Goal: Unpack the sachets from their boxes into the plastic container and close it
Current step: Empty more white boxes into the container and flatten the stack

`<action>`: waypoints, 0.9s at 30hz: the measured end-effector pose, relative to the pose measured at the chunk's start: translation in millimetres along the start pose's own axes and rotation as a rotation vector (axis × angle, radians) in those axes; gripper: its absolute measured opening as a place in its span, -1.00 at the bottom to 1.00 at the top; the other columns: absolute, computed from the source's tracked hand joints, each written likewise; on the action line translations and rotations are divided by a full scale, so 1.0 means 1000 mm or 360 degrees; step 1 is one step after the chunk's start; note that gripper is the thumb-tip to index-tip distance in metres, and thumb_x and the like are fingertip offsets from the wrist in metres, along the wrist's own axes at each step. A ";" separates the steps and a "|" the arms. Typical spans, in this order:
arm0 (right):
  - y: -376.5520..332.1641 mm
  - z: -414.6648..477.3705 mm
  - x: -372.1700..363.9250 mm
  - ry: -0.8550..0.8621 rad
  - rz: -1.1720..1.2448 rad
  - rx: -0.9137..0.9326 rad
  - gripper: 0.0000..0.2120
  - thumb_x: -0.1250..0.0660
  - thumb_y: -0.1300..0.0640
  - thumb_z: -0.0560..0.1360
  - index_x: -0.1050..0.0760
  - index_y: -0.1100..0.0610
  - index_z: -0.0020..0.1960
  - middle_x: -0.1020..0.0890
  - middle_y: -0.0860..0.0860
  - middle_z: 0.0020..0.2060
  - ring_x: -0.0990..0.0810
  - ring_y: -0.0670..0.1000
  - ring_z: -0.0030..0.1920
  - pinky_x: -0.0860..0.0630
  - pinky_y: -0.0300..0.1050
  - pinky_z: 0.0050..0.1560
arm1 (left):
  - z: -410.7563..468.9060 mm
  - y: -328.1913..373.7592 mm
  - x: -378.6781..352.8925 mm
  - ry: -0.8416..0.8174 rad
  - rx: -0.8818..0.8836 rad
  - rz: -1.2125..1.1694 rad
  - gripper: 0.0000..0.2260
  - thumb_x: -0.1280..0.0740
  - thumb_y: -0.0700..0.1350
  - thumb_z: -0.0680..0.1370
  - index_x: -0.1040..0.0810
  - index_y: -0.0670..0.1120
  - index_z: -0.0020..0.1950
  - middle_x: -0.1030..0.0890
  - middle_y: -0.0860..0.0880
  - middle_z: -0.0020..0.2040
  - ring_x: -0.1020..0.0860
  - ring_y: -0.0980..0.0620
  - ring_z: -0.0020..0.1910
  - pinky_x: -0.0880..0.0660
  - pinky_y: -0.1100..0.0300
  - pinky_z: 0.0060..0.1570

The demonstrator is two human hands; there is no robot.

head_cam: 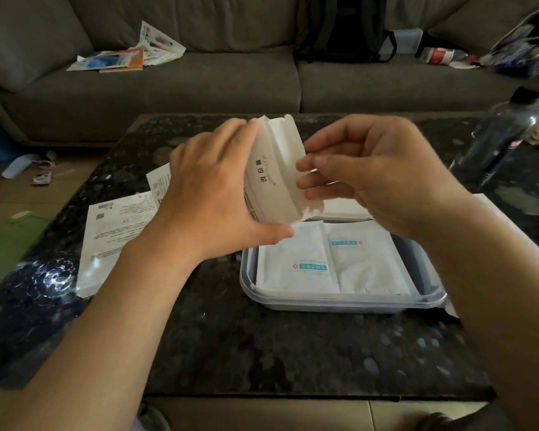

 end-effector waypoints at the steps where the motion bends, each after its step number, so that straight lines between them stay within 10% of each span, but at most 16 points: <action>1: 0.001 0.000 -0.003 0.0004 -0.0010 -0.0038 -0.90 -0.37 0.34 0.54 -0.58 0.24 0.04 -0.74 0.11 -0.14 -0.75 0.08 -0.14 -0.70 -0.03 -0.13 | 0.000 0.003 0.000 0.0018 -0.0042 0.0014 0.18 -0.32 0.56 0.16 -0.24 -0.10 0.62 -0.36 -0.07 0.56 -0.39 -0.19 0.48 -0.30 -0.25 0.41; 27: 0.022 0.010 -0.007 -0.0266 0.0226 -0.0818 -0.74 -0.15 0.21 0.63 -0.60 0.29 0.07 -0.65 0.17 -0.21 -0.70 0.09 -0.23 -0.68 0.00 -0.14 | -0.010 0.033 -0.021 -0.0001 -0.0247 0.0272 0.05 -0.42 0.43 0.20 -0.27 -0.08 0.55 -0.40 -0.17 0.52 -0.41 -0.30 0.41 -0.29 -0.29 0.38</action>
Point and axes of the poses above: each hand's wrist, its own z-axis towards the middle knuckle, its own x-axis out of the back of the hand, y = z × x, the point moved 1 cm from there along z, towards the middle knuckle
